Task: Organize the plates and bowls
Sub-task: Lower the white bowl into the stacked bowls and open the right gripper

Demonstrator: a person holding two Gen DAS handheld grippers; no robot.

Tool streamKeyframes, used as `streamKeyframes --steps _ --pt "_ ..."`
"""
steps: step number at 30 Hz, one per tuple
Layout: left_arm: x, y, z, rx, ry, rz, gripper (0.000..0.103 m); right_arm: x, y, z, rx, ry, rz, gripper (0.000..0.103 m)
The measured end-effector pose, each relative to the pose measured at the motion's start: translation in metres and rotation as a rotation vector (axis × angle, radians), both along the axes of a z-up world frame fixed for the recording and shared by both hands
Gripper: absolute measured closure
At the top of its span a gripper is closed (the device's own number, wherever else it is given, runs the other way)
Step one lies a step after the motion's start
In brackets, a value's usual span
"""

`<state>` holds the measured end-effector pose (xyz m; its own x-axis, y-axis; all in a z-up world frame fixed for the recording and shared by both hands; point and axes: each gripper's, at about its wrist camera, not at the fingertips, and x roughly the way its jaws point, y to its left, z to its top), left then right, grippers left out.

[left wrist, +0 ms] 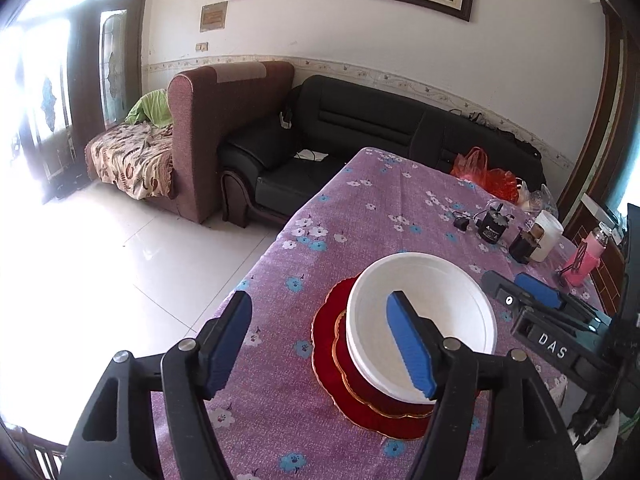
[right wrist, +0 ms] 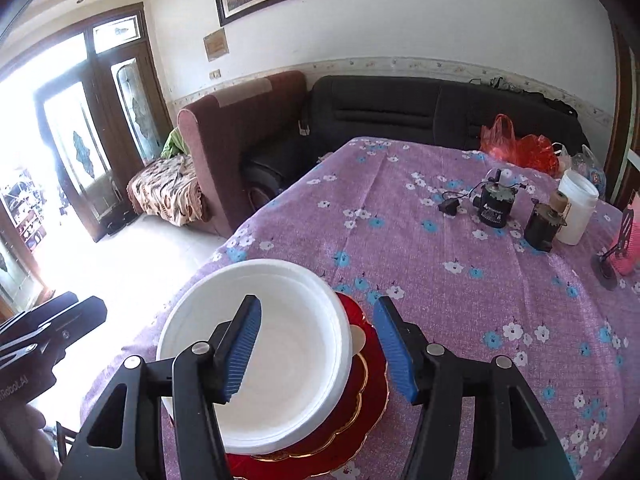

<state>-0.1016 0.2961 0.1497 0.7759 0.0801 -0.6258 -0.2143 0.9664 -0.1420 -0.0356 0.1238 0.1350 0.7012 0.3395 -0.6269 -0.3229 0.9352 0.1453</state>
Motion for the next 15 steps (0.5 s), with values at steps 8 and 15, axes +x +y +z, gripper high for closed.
streamKeyframes --steps 8,15 --pt "-0.035 -0.016 0.012 0.100 -0.099 0.063 0.022 -0.030 -0.023 0.014 0.045 -0.062 -0.026 0.036" --pt "-0.040 -0.040 0.004 0.144 -0.085 0.050 0.019 -0.056 -0.037 0.003 0.066 -0.054 -0.023 0.035"
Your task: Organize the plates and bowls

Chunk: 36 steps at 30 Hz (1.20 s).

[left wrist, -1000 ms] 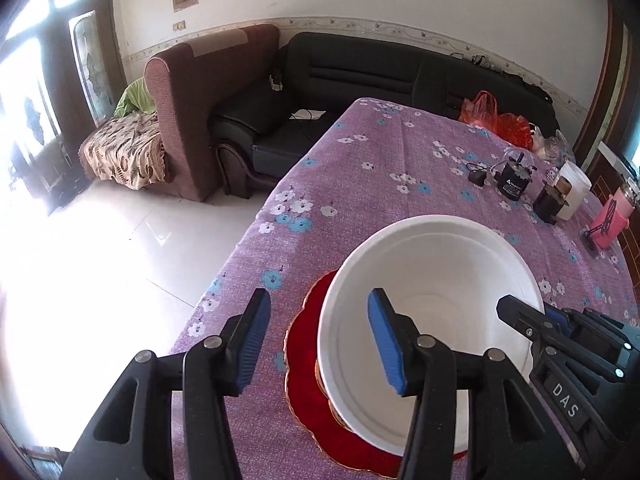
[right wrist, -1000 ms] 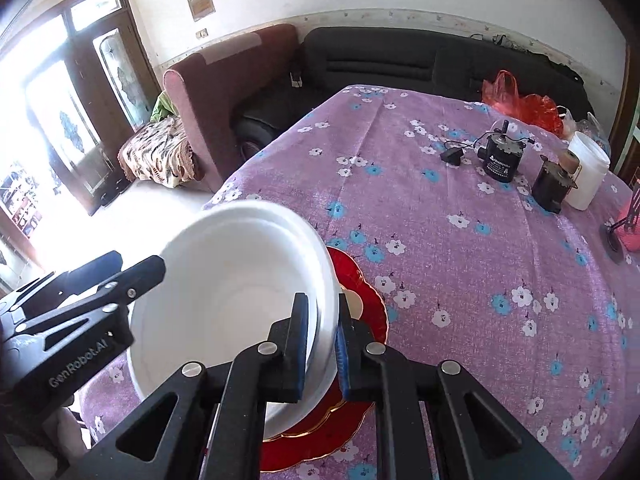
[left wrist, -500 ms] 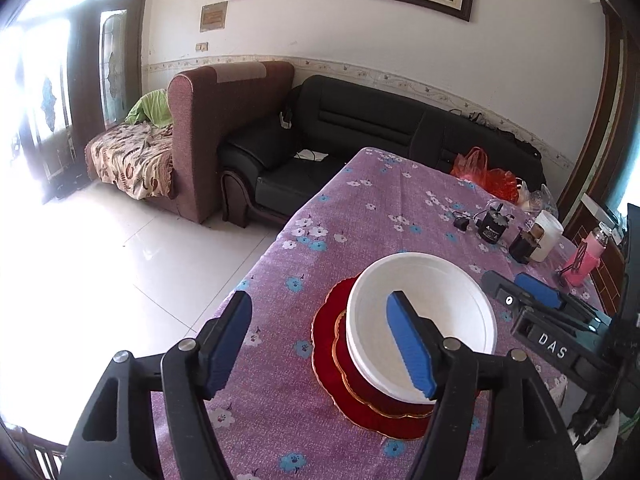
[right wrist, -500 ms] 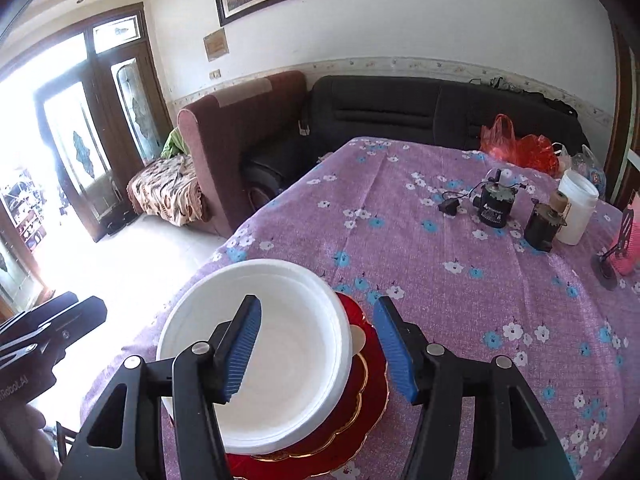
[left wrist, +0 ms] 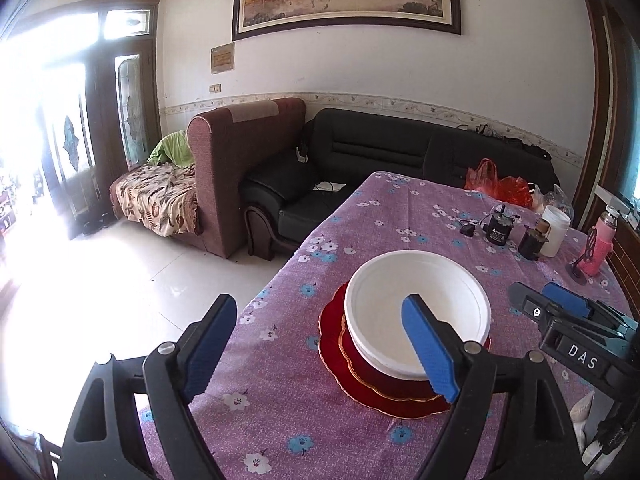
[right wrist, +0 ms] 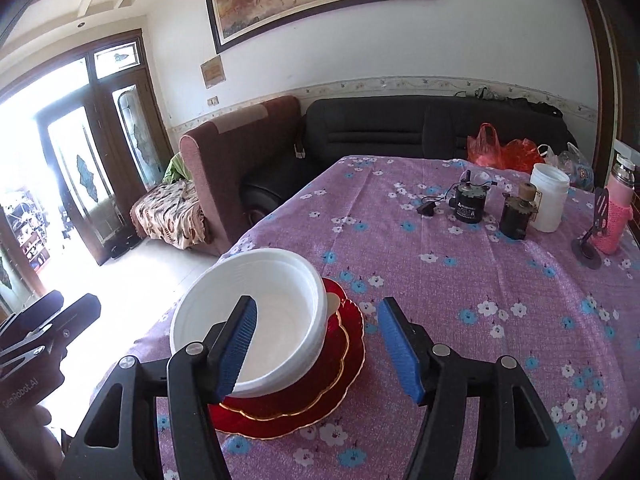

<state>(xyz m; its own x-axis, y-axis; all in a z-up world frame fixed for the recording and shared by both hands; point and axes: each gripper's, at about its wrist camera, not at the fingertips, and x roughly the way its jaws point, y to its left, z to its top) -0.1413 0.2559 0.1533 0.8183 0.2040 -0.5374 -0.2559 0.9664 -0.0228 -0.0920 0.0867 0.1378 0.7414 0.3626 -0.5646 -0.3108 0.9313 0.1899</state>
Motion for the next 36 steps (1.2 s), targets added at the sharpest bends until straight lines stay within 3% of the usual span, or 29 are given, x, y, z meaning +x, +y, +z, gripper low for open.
streamKeyframes --steps 21,36 --pt "-0.011 -0.042 -0.011 0.053 0.044 -0.007 0.018 -0.052 -0.026 -0.026 0.084 0.005 -0.025 0.027" --pt "-0.006 -0.057 -0.032 0.018 0.086 -0.024 0.011 -0.080 -0.016 -0.045 0.028 -0.026 -0.040 0.020"
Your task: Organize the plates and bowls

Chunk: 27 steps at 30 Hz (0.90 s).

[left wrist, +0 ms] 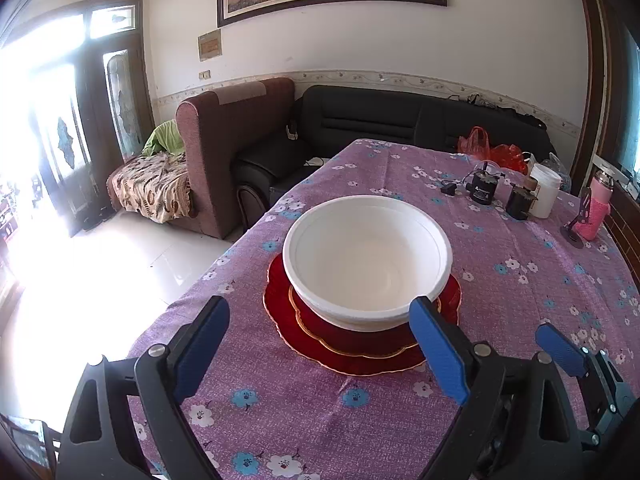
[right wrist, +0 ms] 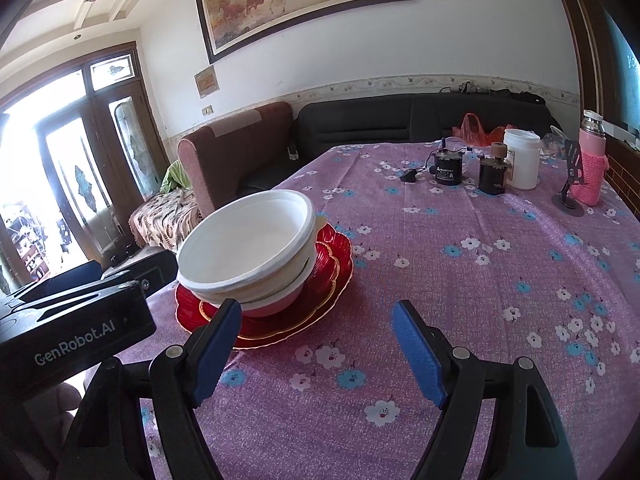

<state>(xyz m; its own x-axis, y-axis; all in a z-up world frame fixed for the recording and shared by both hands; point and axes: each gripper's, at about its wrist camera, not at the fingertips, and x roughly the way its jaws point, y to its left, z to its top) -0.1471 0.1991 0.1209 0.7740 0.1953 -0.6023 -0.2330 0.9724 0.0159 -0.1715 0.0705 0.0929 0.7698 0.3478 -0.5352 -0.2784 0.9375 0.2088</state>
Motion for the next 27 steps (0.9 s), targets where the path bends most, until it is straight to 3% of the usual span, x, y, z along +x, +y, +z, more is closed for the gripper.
streamKeyframes --steps 27 --pt "0.010 -0.001 -0.019 -0.046 0.029 -0.025 0.011 -0.002 0.012 -0.018 -0.035 0.031 -0.021 0.018"
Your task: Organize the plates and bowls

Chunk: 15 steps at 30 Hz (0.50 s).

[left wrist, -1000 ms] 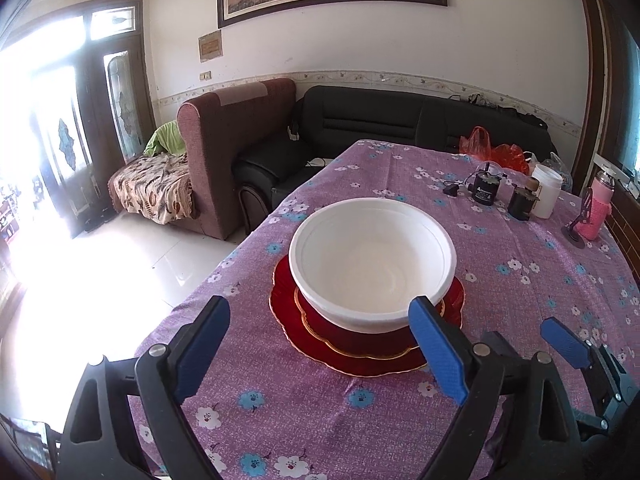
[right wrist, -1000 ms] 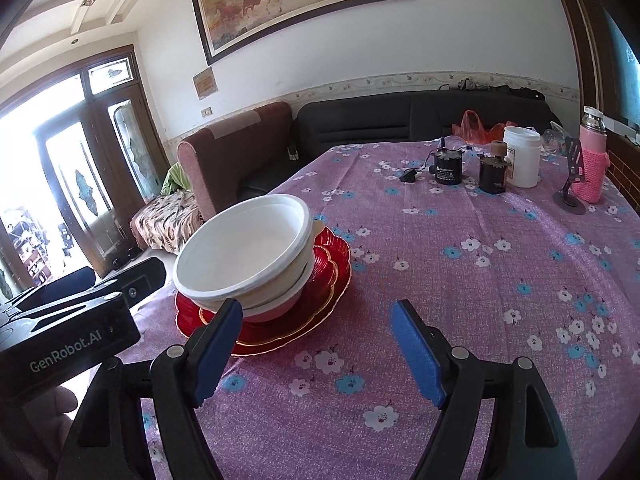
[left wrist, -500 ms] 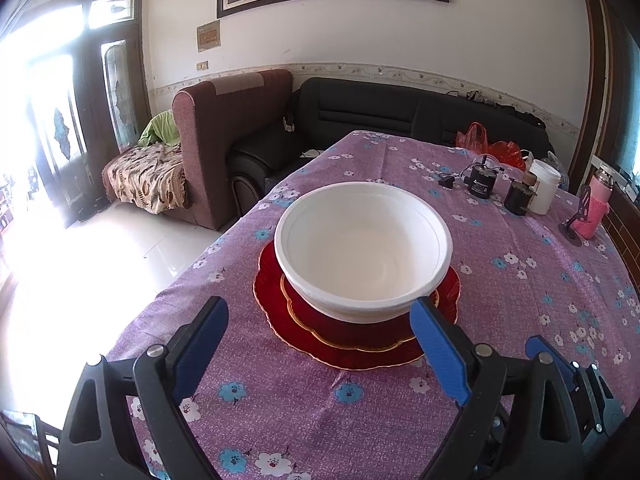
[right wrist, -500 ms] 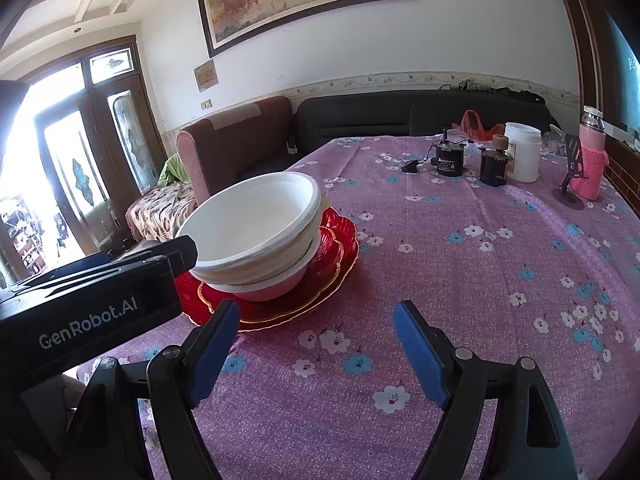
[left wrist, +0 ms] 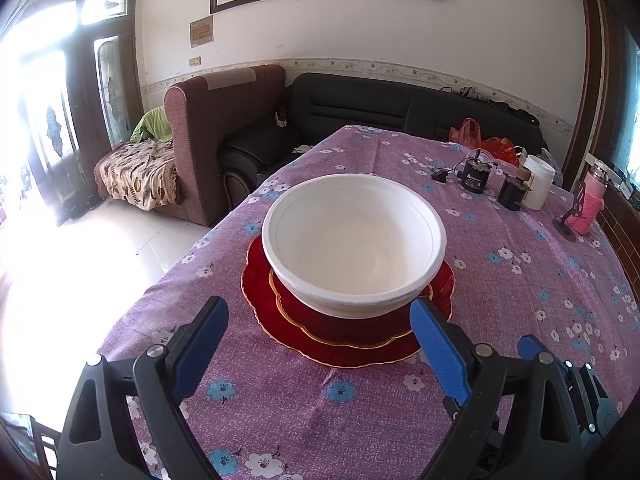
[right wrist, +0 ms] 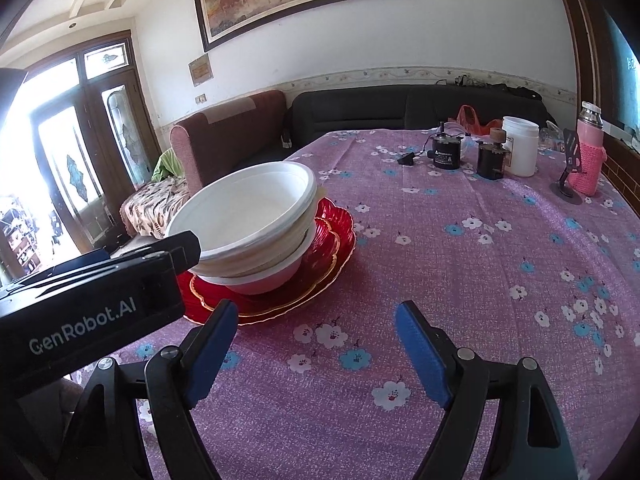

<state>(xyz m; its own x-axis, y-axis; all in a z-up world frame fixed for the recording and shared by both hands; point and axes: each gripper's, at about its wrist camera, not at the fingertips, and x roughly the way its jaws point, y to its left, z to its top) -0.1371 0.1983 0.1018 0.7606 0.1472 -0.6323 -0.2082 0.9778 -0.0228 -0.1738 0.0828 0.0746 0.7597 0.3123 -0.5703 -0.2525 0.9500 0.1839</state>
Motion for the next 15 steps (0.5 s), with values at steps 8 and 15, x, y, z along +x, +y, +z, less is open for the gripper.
streamKeyframes --steps 8,15 --pt "0.0001 0.0000 -0.0026 -0.010 0.001 -0.001 0.011 0.0008 0.0003 -0.0015 0.001 0.007 -0.009 0.017" --pt "-0.0057 0.0048 0.0005 -0.024 -0.031 0.020 0.011 -0.0009 0.0033 -0.0027 0.002 0.003 0.000 0.017"
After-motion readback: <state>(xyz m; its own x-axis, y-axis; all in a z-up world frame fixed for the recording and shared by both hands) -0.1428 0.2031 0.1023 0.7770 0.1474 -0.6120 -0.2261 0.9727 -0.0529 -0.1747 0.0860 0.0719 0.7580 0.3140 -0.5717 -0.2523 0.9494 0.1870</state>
